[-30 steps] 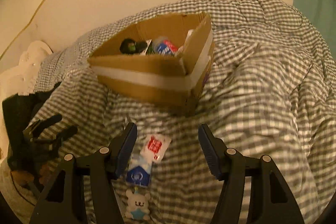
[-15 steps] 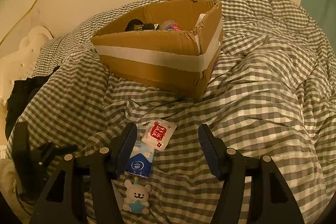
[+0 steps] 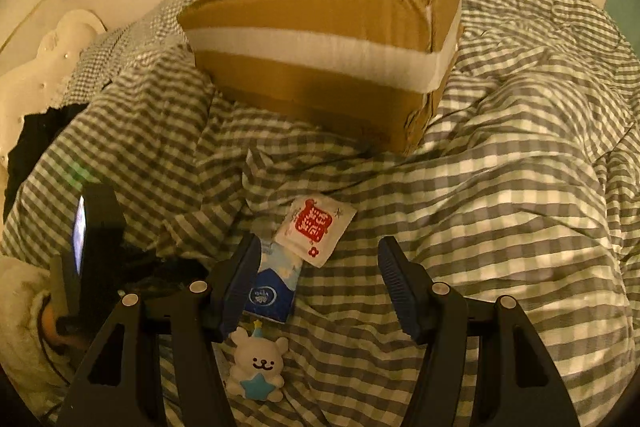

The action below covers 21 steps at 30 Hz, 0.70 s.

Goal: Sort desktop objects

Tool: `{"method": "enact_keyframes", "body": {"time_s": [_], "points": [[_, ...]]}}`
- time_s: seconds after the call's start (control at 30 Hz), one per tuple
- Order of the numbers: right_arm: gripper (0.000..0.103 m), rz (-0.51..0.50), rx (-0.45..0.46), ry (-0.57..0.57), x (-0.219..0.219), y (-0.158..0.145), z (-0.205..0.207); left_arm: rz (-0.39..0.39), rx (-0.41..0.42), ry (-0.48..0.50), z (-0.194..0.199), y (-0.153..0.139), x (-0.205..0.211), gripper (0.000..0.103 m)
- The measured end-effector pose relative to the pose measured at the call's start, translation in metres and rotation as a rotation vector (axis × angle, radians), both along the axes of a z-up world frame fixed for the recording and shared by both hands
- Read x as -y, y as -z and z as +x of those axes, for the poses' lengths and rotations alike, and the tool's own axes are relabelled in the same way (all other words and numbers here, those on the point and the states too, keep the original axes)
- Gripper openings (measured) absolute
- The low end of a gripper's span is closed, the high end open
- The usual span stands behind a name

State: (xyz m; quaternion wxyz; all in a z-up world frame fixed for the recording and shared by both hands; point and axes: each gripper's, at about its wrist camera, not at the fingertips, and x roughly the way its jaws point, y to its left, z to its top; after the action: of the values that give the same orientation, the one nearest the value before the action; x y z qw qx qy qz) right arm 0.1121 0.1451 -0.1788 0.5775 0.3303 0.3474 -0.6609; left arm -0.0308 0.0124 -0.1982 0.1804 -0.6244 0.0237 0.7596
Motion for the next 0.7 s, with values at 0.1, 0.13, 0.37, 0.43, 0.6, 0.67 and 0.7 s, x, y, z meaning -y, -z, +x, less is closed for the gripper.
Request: {"method": "enact_keyframes", "body": {"time_s": [0.1, 0.13, 0.37, 0.43, 0.6, 0.67, 0.7], "points": [[0.061, 0.021, -0.003, -0.022, 0.001, 0.007, 0.005, 0.032, -0.042, 0.000, 0.007, -0.016, 0.002, 0.005], [0.061, 0.028, -0.005, -0.029, 0.003, 0.010, 0.008, 0.040, -0.062, 0.001, 0.010, -0.023, 0.003, 0.005], [0.061, 0.171, 0.001, -0.057, 0.020, 0.059, 0.020, 0.099, -0.173, -0.046, 0.013, -0.060, 0.020, 0.005], [0.061, 0.209, 0.026, -0.049, 0.025, 0.074, 0.021, 0.101, -0.172, -0.059, 0.012, -0.062, 0.024, 0.005], [0.068, 0.258, 0.114, -0.019, 0.038, 0.099, 0.021, 0.110, -0.183, -0.078, 0.006, -0.064, 0.023, 0.005], [0.068, 0.271, 0.131, -0.018, 0.042, 0.107, 0.022, 0.109, -0.184, -0.086, 0.006, -0.064, 0.028, 0.005], [0.068, 0.277, 0.113, -0.033, 0.043, 0.112, 0.023, 0.111, -0.182, -0.089, 0.005, -0.064, 0.029, 0.005]]}}
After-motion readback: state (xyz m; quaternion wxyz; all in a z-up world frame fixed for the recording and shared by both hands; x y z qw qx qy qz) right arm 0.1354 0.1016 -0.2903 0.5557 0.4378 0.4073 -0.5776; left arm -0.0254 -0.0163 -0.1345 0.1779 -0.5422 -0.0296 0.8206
